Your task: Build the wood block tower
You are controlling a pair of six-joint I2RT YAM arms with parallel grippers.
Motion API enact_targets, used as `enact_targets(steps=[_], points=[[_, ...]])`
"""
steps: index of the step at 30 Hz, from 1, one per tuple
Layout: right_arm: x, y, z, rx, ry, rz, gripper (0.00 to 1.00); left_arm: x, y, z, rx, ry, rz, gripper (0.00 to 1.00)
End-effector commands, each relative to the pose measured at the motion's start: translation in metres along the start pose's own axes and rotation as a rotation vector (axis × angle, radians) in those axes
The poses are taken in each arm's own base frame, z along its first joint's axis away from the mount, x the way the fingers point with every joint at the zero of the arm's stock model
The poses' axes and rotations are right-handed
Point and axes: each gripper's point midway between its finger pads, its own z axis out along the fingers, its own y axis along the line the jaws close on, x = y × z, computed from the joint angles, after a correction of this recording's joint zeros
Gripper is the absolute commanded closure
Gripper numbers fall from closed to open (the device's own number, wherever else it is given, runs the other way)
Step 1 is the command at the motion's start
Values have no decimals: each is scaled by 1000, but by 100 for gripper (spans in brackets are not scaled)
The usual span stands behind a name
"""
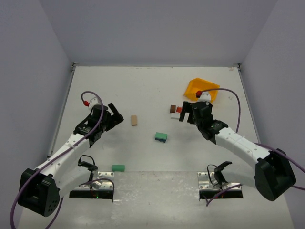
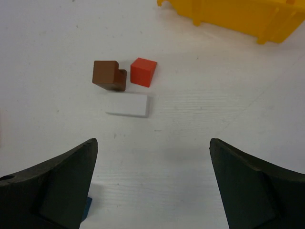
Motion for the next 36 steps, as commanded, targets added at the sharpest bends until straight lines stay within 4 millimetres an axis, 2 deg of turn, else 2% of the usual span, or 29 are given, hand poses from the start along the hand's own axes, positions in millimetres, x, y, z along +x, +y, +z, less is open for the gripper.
enact_targets(steps=[1,5,10,16,19,25,29,31,34,36], points=[[1,5,9,31,31,73,1,-41,-43,-6,110,-101,-34,0],[8,10,24,33,82,21,2,-52,-55,-6,148,-134,-28,0],[-14,48,50,-103,59,-105,11,-75,-67,-4,167,-212,-5,0],[-3,57,86,-87,109,-179,16,-92,-79,-3,195,-272,9,0],[12,62,104,-80,163,-227,20,-97,-79,1,177,-287,16,0],[10,80,124,-74,176,-277,24,-94,-75,9,151,-281,26,0],[10,72,133,15,198,-272,42,-94,-74,10,143,-280,30,0],[16,62,133,83,226,-254,58,-93,-73,11,141,-281,32,0],[18,52,130,142,242,-242,72,-92,-72,12,139,-279,32,0],[15,49,126,162,234,-246,77,-91,-73,12,143,-275,34,0]])
